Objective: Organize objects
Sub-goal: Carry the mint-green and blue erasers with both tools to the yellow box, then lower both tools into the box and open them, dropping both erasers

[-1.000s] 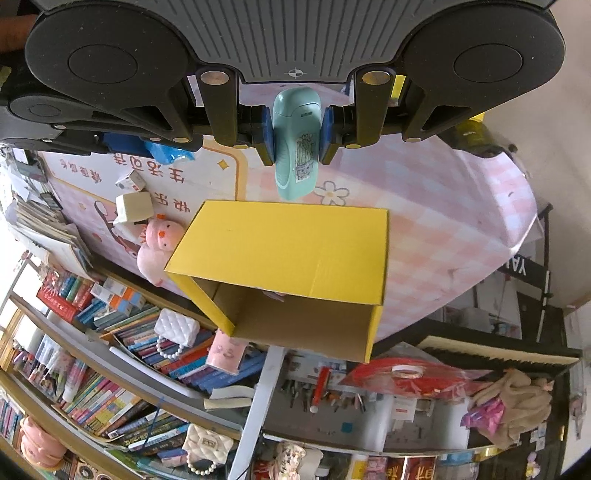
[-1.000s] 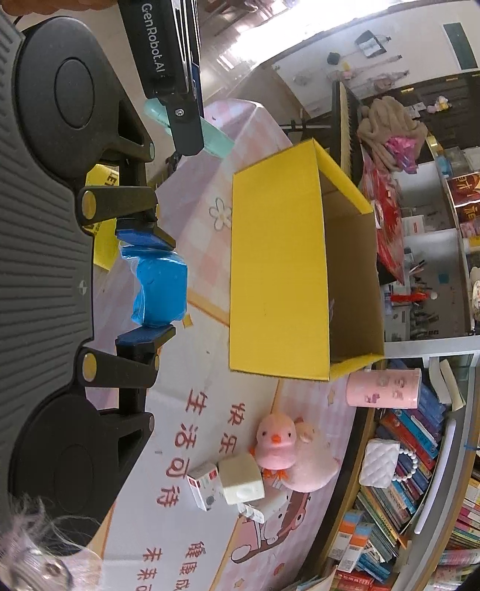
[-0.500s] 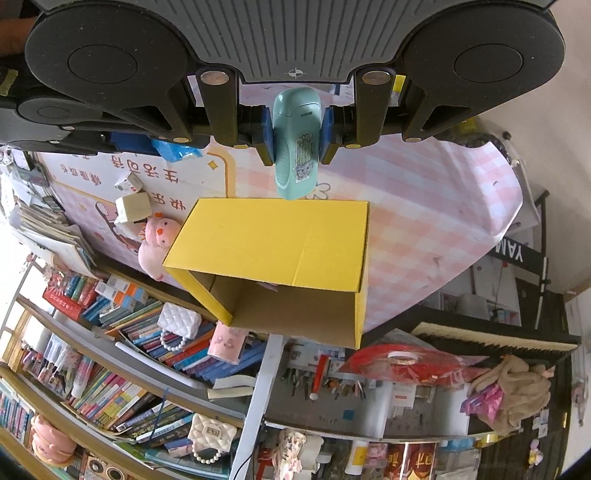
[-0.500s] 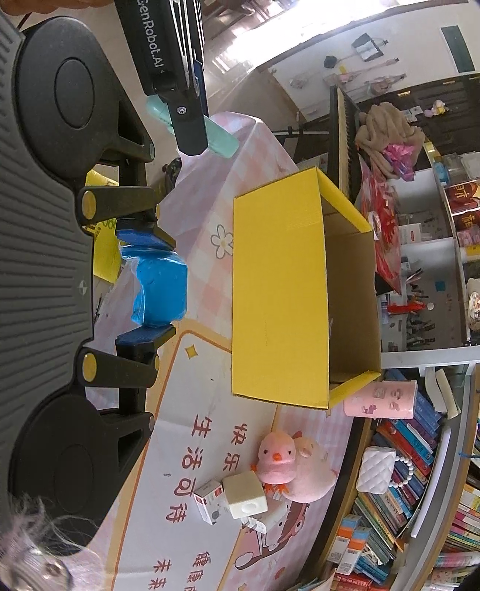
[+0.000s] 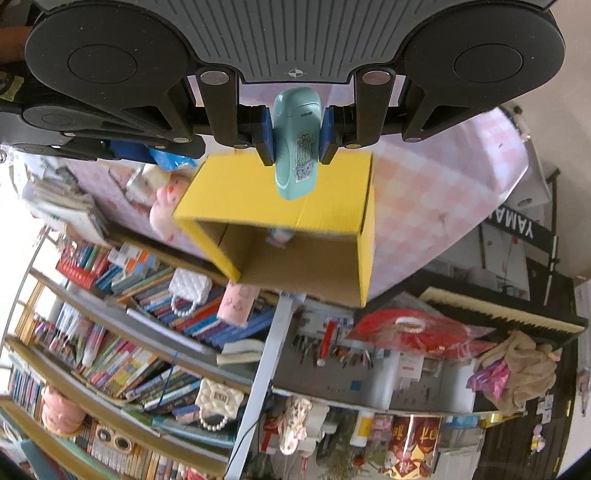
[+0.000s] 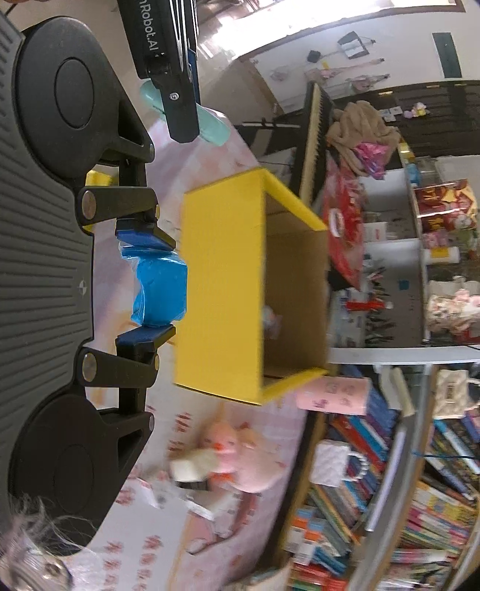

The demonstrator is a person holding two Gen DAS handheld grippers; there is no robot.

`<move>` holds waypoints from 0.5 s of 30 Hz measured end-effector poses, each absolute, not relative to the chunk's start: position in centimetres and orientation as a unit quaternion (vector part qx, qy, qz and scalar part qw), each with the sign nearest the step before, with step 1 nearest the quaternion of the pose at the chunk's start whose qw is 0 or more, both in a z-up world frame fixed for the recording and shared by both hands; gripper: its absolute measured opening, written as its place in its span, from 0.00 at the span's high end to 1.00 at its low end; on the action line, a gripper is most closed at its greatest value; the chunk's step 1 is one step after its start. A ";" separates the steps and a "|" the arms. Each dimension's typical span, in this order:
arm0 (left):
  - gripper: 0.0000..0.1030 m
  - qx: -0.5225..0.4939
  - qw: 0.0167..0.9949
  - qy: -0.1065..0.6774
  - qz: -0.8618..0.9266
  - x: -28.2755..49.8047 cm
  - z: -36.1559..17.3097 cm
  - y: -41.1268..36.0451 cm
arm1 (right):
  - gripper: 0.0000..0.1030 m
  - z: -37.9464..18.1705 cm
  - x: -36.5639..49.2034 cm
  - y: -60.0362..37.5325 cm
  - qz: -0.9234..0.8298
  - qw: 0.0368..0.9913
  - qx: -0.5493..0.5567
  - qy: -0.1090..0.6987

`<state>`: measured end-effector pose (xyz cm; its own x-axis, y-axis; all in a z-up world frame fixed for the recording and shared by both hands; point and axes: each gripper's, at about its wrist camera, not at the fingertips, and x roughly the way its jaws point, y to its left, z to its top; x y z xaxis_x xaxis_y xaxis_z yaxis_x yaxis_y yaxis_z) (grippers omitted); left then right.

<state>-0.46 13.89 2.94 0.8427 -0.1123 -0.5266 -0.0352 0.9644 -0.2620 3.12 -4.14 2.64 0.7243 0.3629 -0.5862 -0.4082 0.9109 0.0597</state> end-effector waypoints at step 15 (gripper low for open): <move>0.78 -0.131 0.964 0.233 -0.009 8.2 5.8 13.9 | 0.61 6.7 13.3 -4.4 0.204 0.949 -0.045 0.238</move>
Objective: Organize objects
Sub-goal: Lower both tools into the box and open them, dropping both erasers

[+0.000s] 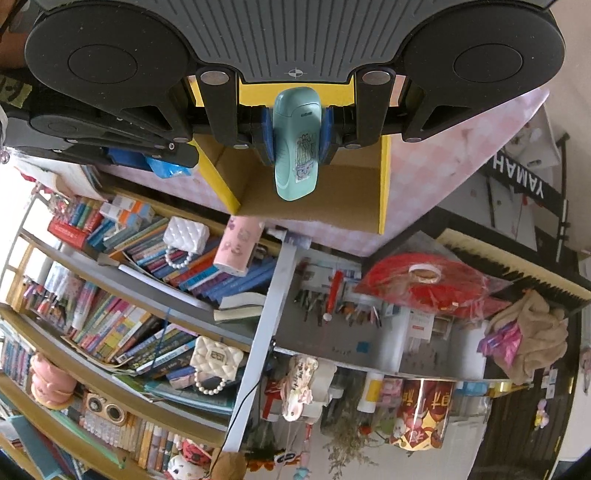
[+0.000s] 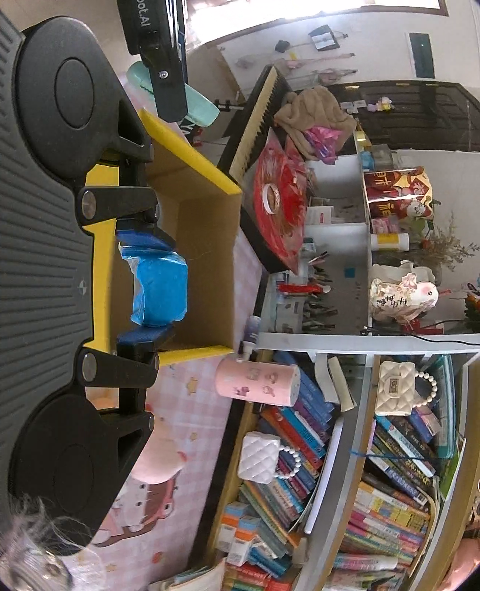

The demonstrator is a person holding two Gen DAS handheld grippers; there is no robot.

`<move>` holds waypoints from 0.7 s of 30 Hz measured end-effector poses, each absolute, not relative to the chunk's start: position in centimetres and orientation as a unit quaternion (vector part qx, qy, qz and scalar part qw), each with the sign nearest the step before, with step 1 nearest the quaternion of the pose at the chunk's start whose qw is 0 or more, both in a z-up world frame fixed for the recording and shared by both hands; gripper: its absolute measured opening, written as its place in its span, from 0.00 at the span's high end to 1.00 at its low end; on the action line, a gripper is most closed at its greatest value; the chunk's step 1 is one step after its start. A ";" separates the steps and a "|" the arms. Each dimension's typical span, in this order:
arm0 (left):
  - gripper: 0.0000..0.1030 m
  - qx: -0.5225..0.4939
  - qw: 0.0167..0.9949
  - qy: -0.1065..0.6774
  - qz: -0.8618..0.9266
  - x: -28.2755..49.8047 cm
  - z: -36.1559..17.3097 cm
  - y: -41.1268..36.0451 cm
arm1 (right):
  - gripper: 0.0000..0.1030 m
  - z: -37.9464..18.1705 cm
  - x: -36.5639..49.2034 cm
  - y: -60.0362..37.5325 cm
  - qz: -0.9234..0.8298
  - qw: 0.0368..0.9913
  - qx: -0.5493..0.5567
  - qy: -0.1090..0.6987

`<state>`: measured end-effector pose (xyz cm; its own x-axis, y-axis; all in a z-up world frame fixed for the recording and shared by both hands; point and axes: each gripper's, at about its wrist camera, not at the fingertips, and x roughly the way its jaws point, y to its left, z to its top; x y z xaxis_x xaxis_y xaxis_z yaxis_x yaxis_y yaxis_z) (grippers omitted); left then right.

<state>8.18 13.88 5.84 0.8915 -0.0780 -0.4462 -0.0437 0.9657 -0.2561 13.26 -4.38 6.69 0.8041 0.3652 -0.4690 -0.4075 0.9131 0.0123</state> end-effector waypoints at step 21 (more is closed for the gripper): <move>0.77 -0.159 0.928 0.336 0.025 19.6 -0.4 13.2 | 0.61 -0.1 25.1 -0.5 0.319 0.867 -0.194 0.331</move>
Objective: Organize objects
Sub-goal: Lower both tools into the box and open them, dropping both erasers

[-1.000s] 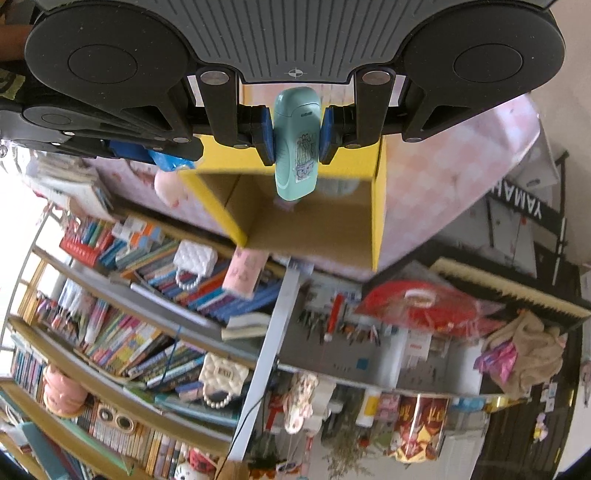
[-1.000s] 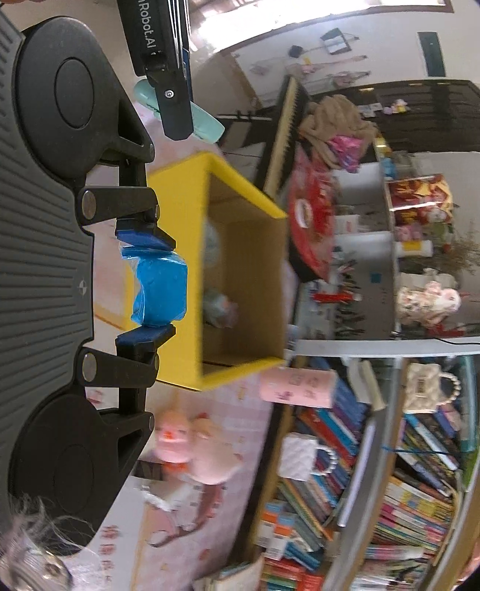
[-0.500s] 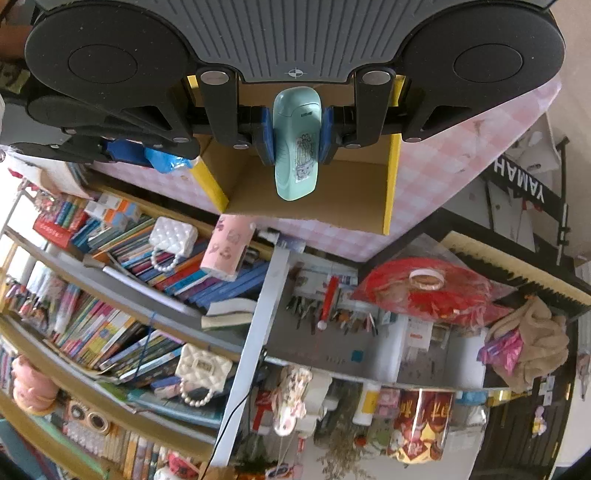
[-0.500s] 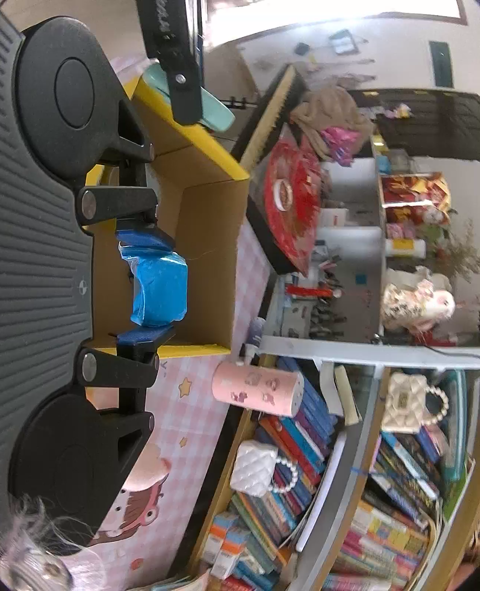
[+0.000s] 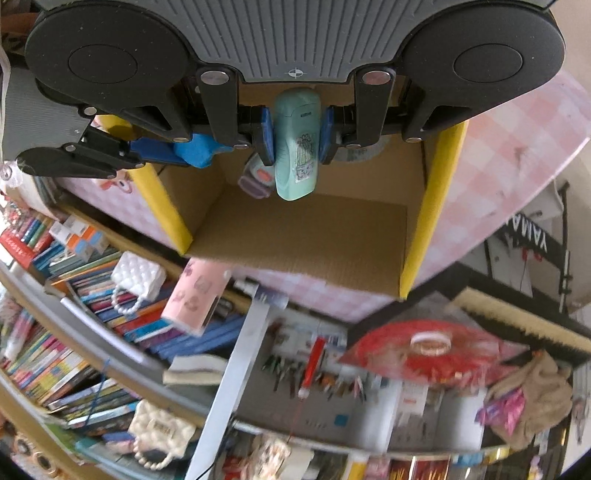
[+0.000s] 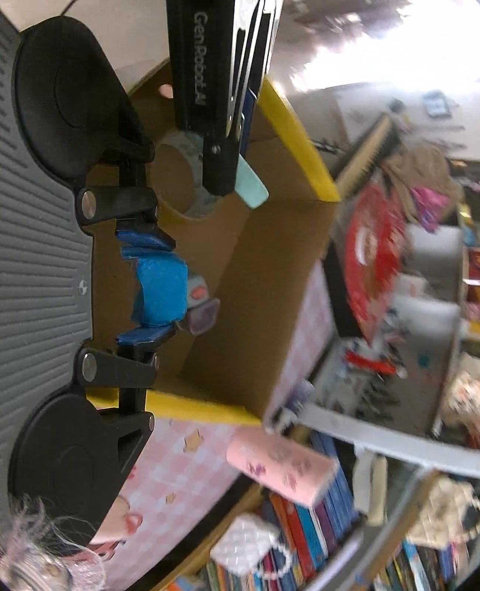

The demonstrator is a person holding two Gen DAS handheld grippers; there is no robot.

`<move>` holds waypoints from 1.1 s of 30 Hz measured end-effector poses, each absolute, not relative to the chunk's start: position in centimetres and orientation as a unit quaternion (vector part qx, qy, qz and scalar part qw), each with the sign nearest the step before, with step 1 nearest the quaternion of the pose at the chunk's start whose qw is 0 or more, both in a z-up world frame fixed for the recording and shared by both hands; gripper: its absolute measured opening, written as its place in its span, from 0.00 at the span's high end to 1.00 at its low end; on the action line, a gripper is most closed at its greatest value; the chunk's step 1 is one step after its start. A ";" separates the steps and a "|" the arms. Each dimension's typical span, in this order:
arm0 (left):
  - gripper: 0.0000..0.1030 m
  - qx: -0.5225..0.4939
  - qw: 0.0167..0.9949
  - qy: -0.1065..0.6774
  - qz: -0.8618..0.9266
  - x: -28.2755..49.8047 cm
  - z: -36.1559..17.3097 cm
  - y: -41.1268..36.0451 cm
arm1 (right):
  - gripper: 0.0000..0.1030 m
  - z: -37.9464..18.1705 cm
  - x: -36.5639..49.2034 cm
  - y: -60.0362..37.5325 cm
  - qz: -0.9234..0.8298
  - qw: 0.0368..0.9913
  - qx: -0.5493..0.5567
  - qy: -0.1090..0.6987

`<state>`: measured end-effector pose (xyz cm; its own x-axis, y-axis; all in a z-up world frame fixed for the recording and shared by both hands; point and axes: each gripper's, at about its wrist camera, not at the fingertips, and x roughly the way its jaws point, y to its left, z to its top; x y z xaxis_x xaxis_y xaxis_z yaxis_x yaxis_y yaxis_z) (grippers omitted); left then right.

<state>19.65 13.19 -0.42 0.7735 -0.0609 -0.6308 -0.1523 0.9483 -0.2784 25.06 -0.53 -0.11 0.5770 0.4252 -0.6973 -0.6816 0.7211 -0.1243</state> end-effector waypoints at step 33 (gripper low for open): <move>0.35 -0.112 0.960 0.256 0.028 16.5 3.2 12.3 | 0.42 2.3 22.8 -0.8 0.329 0.881 -0.175 0.291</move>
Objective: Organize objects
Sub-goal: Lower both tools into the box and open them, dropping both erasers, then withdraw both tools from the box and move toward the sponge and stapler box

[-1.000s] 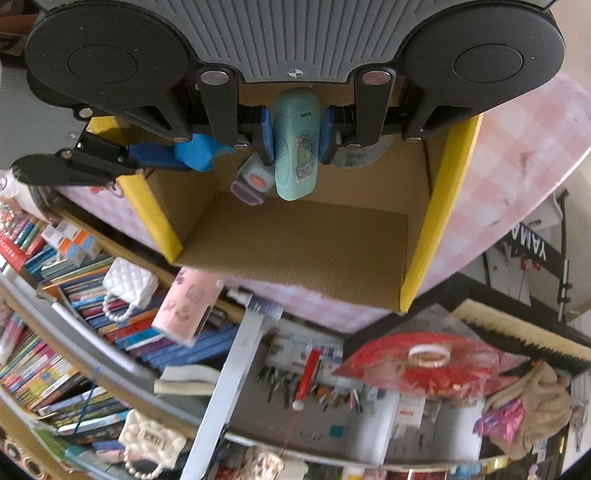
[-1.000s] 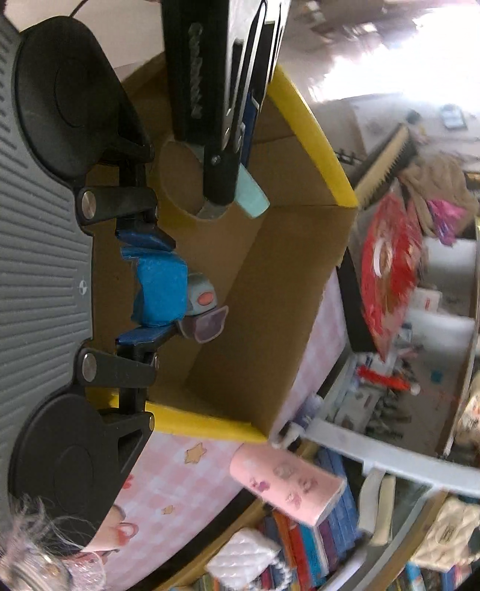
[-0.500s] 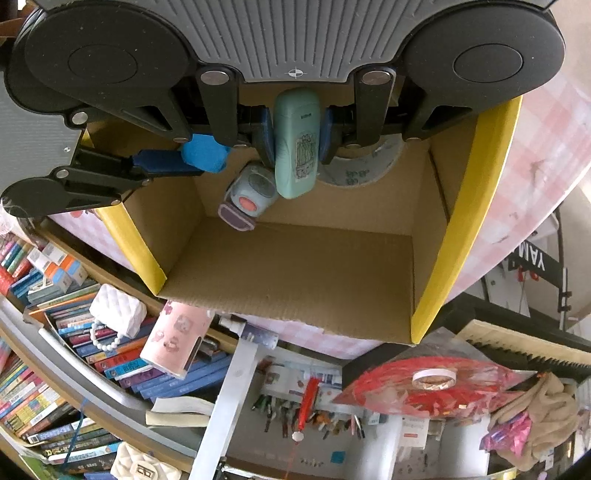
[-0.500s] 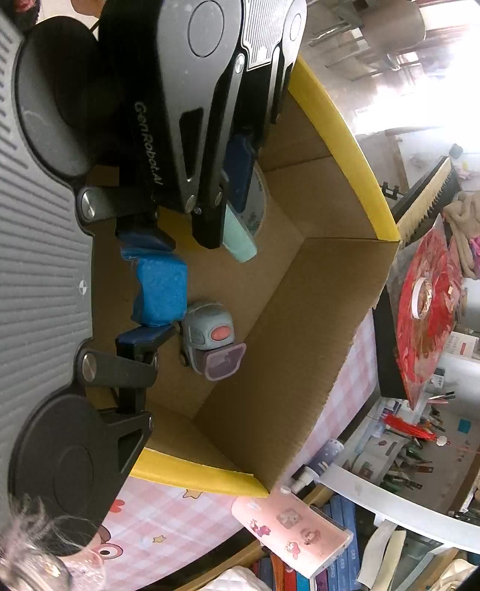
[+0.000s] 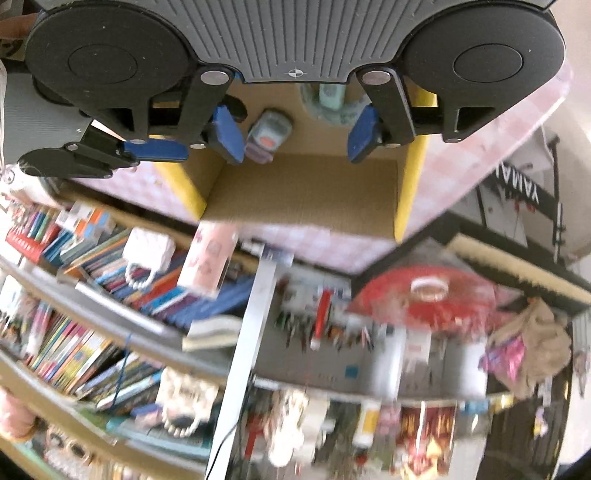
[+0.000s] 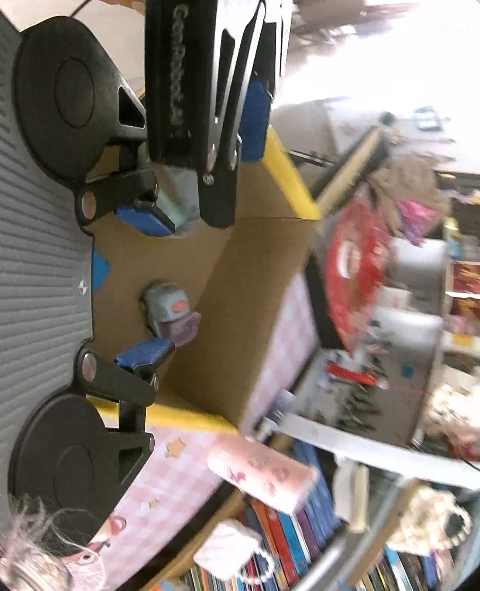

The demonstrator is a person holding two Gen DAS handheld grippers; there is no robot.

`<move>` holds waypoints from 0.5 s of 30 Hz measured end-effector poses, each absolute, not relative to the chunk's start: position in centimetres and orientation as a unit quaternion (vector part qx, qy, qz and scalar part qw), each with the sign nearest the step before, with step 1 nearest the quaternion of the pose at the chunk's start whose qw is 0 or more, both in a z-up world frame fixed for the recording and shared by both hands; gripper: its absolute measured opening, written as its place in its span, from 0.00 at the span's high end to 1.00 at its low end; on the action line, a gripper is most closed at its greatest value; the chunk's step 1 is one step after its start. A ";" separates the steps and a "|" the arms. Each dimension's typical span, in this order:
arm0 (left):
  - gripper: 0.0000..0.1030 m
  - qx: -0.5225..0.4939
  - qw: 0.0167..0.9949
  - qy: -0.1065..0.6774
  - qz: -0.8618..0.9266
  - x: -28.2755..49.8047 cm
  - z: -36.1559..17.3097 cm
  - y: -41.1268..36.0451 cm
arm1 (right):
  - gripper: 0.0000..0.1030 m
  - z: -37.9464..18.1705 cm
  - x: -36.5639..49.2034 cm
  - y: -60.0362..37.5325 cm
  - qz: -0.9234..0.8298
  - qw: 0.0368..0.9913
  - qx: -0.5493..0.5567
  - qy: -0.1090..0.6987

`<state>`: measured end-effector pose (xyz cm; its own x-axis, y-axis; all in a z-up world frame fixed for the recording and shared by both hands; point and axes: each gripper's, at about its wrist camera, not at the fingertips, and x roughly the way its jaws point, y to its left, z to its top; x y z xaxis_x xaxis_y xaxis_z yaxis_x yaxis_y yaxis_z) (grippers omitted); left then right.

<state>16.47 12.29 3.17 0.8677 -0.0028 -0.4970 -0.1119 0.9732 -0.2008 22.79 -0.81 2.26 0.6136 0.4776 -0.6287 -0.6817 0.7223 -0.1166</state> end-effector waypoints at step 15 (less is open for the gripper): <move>0.29 -0.121 0.965 0.228 0.038 8.0 4.1 12.5 | 0.38 5.3 14.2 -4.3 0.245 0.940 -0.119 0.206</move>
<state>8.01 12.55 4.12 0.8931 0.0180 -0.4494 -0.1288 0.9676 -0.2172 14.15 -4.31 5.32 0.7953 0.4118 -0.4448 -0.5095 0.8517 -0.1224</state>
